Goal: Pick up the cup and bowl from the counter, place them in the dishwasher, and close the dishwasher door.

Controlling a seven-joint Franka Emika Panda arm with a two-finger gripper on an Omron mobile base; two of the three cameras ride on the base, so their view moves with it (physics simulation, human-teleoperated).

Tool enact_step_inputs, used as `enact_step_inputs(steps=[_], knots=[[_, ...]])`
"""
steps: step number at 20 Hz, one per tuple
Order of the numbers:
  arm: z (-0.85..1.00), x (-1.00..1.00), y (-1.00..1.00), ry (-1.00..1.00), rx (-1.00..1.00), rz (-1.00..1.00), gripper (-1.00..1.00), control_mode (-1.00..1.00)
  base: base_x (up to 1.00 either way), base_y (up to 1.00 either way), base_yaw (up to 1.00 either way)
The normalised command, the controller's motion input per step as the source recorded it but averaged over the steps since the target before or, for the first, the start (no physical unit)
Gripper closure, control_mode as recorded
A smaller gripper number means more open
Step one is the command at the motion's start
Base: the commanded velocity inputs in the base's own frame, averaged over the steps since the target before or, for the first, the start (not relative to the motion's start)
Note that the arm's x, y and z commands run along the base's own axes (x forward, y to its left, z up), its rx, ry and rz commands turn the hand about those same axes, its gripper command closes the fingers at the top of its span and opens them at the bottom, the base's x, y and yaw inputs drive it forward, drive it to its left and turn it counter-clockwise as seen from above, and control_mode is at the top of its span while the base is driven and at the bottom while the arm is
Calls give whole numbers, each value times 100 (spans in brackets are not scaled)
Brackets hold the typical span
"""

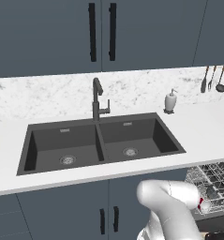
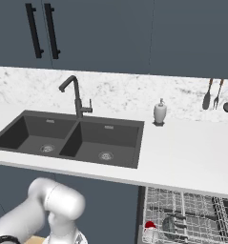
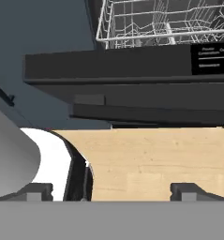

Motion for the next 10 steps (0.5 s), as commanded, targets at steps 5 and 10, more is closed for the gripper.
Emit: enact_step_inputs(steps=[5, 10], knots=[[-49, 0, -22, -17, 35, 2, -100, -100, 0, 0, 0], [-53, 26, 0, -25, 24, -1, -100, -100, 0, 0, 0]])
